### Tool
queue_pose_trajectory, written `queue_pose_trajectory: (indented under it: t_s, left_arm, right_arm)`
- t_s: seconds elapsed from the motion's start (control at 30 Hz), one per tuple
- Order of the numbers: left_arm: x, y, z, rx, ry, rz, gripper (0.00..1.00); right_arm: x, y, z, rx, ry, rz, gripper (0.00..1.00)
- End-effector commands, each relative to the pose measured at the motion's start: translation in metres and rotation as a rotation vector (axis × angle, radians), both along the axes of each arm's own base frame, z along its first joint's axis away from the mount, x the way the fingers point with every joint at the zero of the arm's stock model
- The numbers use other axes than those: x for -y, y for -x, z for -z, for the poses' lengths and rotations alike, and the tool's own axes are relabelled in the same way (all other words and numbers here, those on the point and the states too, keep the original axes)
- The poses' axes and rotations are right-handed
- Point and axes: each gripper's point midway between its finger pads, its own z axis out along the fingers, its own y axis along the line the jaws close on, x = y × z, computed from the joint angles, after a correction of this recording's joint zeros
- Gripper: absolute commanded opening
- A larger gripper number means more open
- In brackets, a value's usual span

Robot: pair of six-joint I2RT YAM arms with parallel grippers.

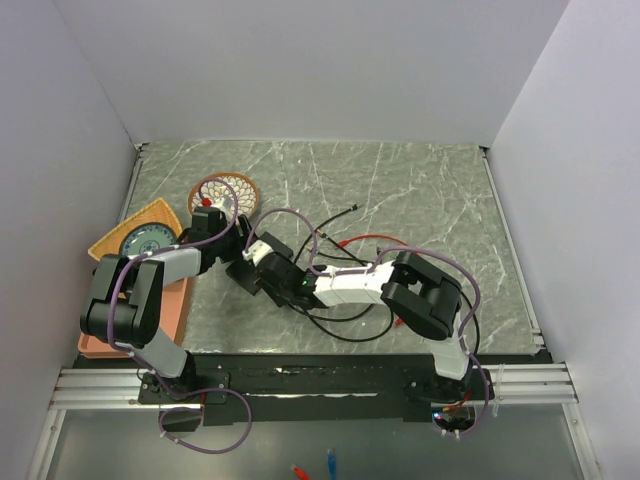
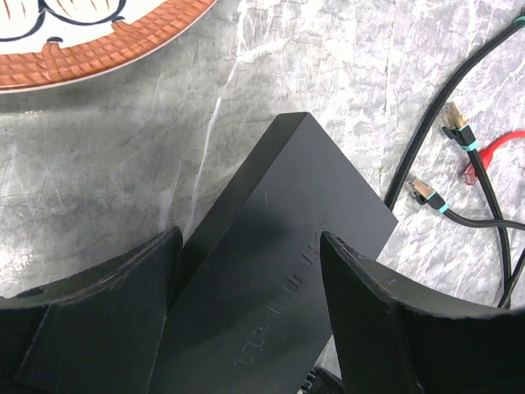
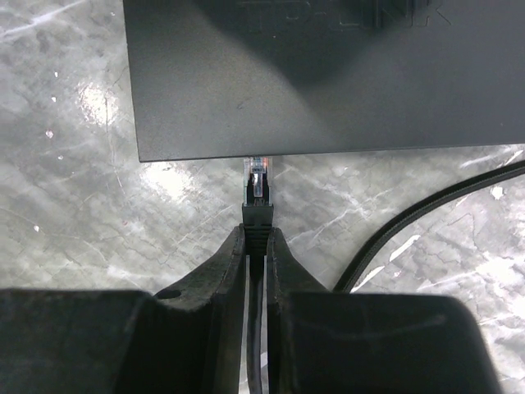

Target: Insert the plug into the switch port

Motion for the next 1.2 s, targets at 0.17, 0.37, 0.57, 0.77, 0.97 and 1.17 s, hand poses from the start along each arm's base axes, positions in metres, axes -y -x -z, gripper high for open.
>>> queue_pose_trajectory:
  t_s: [0.17,0.37,0.57,0.77,0.97,1.17]
  left_arm:
    - [0.009,0.033,0.024,-0.135,0.035,0.038,0.74]
    - [0.009,0.034,0.023,-0.137,0.037,0.042,0.74]
    - [0.011,0.037,0.022,-0.141,0.049,0.048,0.73]
    - [0.017,0.044,0.023,-0.164,0.07,0.078,0.7]
    - [0.021,0.052,0.023,-0.194,0.107,0.091,0.65]
    - [0.024,0.063,0.026,-0.222,0.134,0.096,0.58]
  right_arm:
    - [-0.031,-0.002,-0.046,0.085,-0.166,-0.034,0.0]
    - [-0.03,-0.008,-0.037,0.085,-0.126,0.0,0.0]
    - [-0.029,-0.007,-0.022,0.054,-0.093,0.024,0.0]
    - [-0.03,-0.01,-0.022,0.04,-0.107,0.04,0.0]
    - [-0.031,-0.023,-0.034,0.048,-0.14,0.054,0.0]
    - [-0.039,-0.036,-0.046,0.072,-0.17,0.045,0.0]
